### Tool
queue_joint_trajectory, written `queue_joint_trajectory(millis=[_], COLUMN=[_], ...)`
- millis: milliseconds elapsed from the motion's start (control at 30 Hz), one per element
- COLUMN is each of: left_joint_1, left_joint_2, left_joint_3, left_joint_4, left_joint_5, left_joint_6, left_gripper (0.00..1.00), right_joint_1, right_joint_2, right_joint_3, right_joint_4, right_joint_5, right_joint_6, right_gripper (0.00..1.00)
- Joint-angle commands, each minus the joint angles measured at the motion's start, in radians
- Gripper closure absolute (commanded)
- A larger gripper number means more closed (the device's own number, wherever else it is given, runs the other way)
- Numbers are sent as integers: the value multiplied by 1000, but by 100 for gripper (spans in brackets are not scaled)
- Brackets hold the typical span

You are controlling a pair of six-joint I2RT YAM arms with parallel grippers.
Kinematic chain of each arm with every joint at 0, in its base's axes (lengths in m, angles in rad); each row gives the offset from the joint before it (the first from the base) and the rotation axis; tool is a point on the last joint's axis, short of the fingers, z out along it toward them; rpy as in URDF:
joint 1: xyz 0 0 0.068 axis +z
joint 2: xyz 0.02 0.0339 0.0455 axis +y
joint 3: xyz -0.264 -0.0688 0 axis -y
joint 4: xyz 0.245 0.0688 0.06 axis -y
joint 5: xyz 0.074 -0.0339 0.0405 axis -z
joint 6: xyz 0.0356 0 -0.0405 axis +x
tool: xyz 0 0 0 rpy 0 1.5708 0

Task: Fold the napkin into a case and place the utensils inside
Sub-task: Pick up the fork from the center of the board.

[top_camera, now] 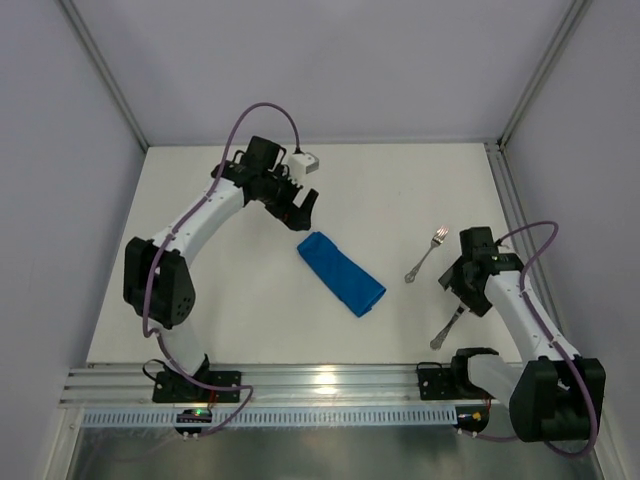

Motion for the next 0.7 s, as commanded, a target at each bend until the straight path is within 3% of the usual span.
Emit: queue_joint_trajectory(millis=[0, 33, 200, 300, 667], left_joint_1=[13, 18, 50, 61, 62], left_joint_2=[-70, -74, -83, -91, -74], left_joint_3=[-14, -17, -43, -70, -76], left_joint_4=[-62, -68, -80, -74, -73], left_joint_5=[-43, -42, -39, -32, -19], left_joint_6=[73, 81, 99, 101, 101], left_gripper=[1, 1, 1, 1, 1], right_joint_1=[-19, -19, -19, -19, 28], right_joint_2=[-43, -54, -38, 36, 566], right_joint_3=[-45, -46, -11, 65, 389], right_joint_4=[-32, 4, 200, 217, 217], right_joint_5=[-13, -42, -193, -149, -173], right_joint_6=[68, 24, 28, 22, -64], right_gripper=[24, 33, 43, 44, 43])
